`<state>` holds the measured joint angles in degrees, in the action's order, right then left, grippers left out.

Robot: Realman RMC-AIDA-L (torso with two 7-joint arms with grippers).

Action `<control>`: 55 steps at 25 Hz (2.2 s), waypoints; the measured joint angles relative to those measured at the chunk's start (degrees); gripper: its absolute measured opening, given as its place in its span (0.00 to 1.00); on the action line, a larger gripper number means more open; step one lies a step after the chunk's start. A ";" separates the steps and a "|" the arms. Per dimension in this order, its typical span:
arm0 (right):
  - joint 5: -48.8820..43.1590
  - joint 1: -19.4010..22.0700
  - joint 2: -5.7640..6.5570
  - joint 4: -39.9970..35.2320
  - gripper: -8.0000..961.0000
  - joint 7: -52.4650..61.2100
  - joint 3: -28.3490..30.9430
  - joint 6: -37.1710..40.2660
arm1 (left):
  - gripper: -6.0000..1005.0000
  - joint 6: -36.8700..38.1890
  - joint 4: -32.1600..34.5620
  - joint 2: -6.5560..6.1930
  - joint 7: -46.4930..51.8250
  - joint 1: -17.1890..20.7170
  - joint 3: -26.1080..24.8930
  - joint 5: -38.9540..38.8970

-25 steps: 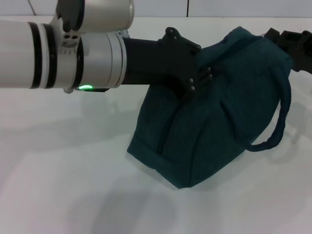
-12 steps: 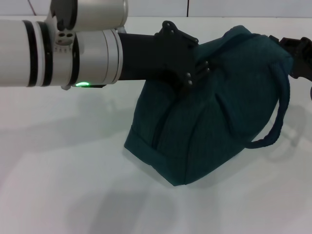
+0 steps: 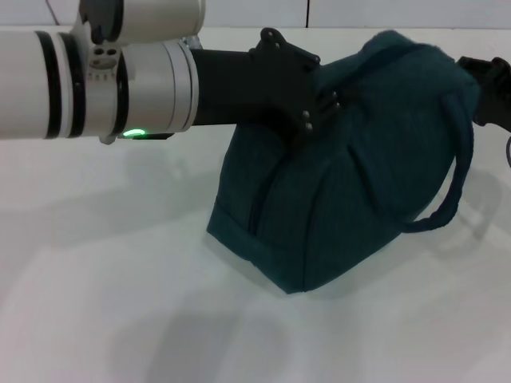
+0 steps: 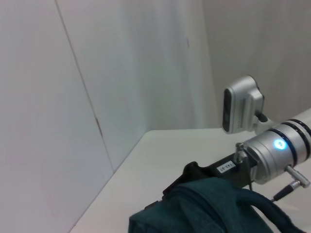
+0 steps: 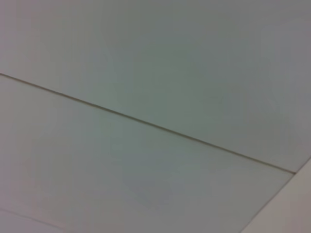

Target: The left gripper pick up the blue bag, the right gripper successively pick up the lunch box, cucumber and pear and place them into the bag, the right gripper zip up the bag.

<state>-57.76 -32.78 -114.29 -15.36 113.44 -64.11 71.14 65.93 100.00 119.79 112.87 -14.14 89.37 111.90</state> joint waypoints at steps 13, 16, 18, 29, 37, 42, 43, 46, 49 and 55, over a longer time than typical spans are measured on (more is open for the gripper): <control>0.28 4.46 0.39 -2.39 0.31 -2.75 4.19 3.83 | 0.10 -4.94 -2.46 0.06 3.09 -0.43 0.75 -0.16; 0.29 6.54 0.74 -3.51 0.46 -4.32 6.55 5.04 | 0.10 -6.86 -4.07 0.07 3.44 -0.61 1.28 -0.45; 0.29 7.42 0.95 -3.72 0.56 -5.74 8.46 6.50 | 0.10 -7.95 -5.13 0.09 3.71 -0.79 1.66 -0.60; 0.23 8.40 2.64 -3.81 0.85 -10.93 10.87 14.81 | 0.09 -20.53 -13.60 0.17 3.41 -2.65 7.96 -0.50; 0.28 8.75 2.61 -3.81 0.86 -11.28 11.15 15.54 | 0.10 -29.46 -21.93 0.22 2.43 -4.79 10.20 -0.63; 0.29 8.65 2.58 -3.81 0.86 -11.31 11.23 15.58 | 0.16 -33.49 -23.79 0.21 2.41 -4.60 10.55 -3.10; 0.29 8.61 2.58 -3.81 0.86 -11.31 11.25 15.58 | 0.19 -34.12 -23.89 0.19 2.40 -4.44 10.61 -4.41; 0.22 8.38 2.63 -3.80 0.86 -11.32 11.27 15.79 | 0.26 -34.45 -23.76 0.02 2.39 -4.15 10.47 -7.60; -0.03 8.35 2.93 -3.80 0.86 -11.32 11.29 16.34 | 0.33 -32.51 -22.72 -0.17 2.55 -4.16 10.21 -9.29; -0.24 8.09 3.34 -4.39 0.86 -13.33 10.88 17.58 | 0.58 -19.84 -18.60 -0.18 2.93 -3.89 6.14 -15.21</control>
<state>-58.01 -24.69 -110.95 -19.74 100.11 -53.23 88.71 46.09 81.40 119.61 115.80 -18.03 95.51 96.69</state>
